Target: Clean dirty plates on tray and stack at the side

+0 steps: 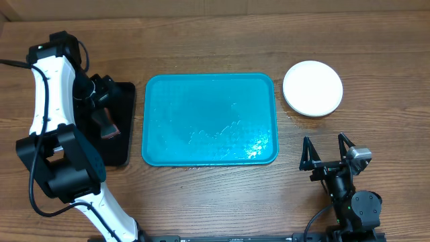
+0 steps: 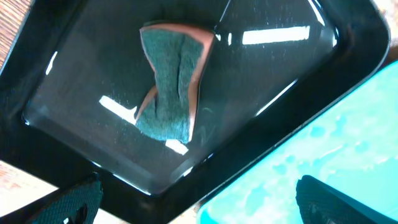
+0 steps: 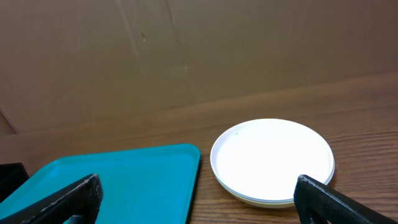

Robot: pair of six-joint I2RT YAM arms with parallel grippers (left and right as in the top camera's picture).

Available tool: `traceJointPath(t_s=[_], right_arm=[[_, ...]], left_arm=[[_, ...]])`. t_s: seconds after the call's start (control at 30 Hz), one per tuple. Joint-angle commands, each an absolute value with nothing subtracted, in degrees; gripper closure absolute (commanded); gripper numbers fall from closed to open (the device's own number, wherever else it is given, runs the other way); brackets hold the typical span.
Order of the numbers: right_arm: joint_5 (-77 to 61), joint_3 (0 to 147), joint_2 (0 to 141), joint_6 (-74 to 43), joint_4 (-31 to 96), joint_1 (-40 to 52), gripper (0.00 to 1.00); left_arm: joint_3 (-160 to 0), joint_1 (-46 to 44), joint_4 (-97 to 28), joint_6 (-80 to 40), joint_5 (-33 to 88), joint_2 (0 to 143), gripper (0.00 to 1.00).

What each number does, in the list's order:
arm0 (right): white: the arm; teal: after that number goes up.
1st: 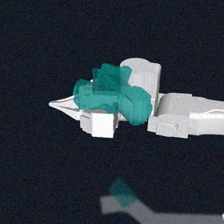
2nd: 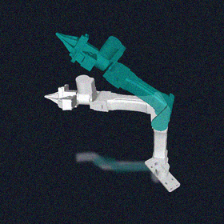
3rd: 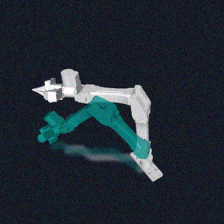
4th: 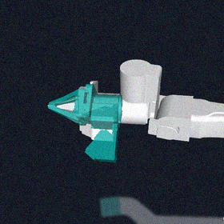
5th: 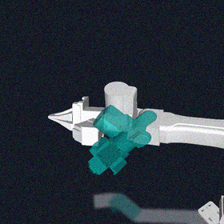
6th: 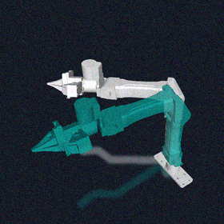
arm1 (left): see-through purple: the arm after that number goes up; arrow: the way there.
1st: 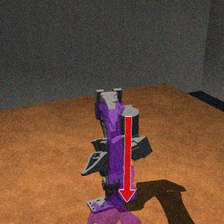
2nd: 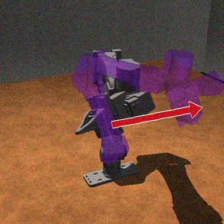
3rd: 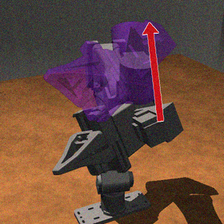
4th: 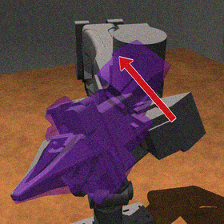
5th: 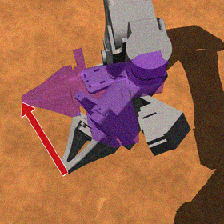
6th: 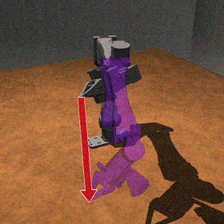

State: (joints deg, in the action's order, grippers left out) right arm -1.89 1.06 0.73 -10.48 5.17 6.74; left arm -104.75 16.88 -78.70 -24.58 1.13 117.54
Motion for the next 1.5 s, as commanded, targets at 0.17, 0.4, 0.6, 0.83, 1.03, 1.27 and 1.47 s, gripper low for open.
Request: traceJointPath(t_s=[0.17,0.4,0.6,0.83,1.03,1.27,1.47], right_arm=[[-1.1,0.5,0.3,-10.3,4.8,6.6,0.00],[-1.1,0.5,0.3,-10.3,4.8,6.6,0.00],[-1.1,0.5,0.3,-10.3,4.8,6.6,0.00],[-1.1,0.5,0.3,-10.3,4.8,6.6,0.00],[-1.1,0.5,0.3,-10.3,4.8,6.6,0.00],[-1.1,0.5,0.3,-10.3,4.8,6.6,0.00],[-1.1,0.5,0.3,-10.3,4.8,6.6,0.00]], left_arm=[[-104.6,15.7,-76.1,-21.8,2.1,114.9,0.00],[-89.5,9.7,-53.2,-18.0,4.0,96.8,0.00],[-65.2,5.0,-36.9,-13.3,3.9,75.5,0.00],[-44.8,4.2,-38.7,-13.3,2.9,49.5,0.00],[-36.7,4.2,-38.2,-13.3,-1.3,36.4,0.00],[-20.5,4.1,-22.4,-13.3,-0.9,26.4,0.00],[-7.9,4.1,-6.6,-13.3,2.7,17.1,0.00]])
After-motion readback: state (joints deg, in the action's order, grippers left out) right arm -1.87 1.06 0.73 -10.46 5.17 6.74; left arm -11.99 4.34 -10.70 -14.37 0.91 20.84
